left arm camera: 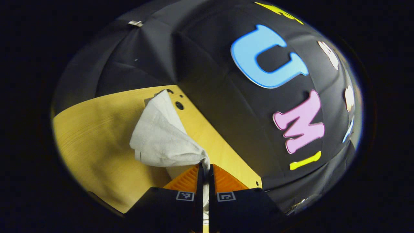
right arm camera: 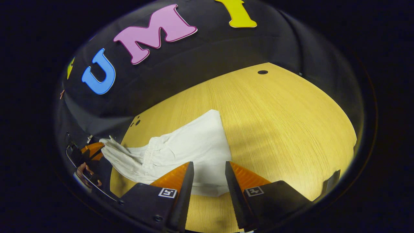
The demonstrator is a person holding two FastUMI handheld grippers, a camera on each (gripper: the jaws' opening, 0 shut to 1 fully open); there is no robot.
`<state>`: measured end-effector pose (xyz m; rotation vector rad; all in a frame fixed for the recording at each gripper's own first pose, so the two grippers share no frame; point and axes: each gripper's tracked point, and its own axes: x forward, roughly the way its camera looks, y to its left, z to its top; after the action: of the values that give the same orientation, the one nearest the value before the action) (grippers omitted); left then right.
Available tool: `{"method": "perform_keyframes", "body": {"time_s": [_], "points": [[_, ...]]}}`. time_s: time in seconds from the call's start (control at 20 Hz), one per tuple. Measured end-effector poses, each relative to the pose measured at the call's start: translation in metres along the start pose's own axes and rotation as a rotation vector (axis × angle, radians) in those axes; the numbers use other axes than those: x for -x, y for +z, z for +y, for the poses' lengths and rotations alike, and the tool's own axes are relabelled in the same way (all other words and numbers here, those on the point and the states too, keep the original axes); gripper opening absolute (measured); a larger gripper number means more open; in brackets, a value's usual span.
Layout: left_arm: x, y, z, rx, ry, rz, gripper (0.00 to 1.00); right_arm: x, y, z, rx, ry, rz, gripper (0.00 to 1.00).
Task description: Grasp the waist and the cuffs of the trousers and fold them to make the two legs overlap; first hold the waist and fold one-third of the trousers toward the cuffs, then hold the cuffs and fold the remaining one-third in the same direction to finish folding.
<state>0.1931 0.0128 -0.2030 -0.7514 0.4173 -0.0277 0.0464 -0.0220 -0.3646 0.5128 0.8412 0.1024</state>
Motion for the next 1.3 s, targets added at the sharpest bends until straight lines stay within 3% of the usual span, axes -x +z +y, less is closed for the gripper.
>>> {"method": "perform_keyframes", "body": {"time_s": [0.2, 0.5, 0.6, 0.65, 1.05, 1.3], "points": [[-0.012, -0.025, -0.056, -0.126, -0.088, 0.05, 0.11, 0.005, 0.002, -0.01, -0.016, -0.009, -0.01, 0.61], [-0.03, -0.087, -0.129, -0.231, -0.201, 0.152, 0.14, 0.016, 0.008, -0.031, -0.047, -0.027, -0.032, 0.61], [-0.036, -0.112, -0.143, -0.261, -0.223, 0.193, 0.11, 0.02, 0.009, -0.039, -0.058, -0.033, -0.038, 0.61], [-0.038, -0.126, -0.147, -0.283, -0.227, 0.215, 0.14, 0.022, 0.009, -0.043, -0.063, -0.037, -0.041, 0.61], [-0.037, -0.23, -0.138, -0.443, -0.218, 0.426, 0.12, 0.033, 0.011, -0.07, -0.093, -0.059, -0.054, 0.61], [-0.025, -0.263, -0.13, -0.622, -0.224, 0.476, 0.14, 0.032, 0.012, -0.07, -0.096, -0.059, -0.052, 0.61]]}}
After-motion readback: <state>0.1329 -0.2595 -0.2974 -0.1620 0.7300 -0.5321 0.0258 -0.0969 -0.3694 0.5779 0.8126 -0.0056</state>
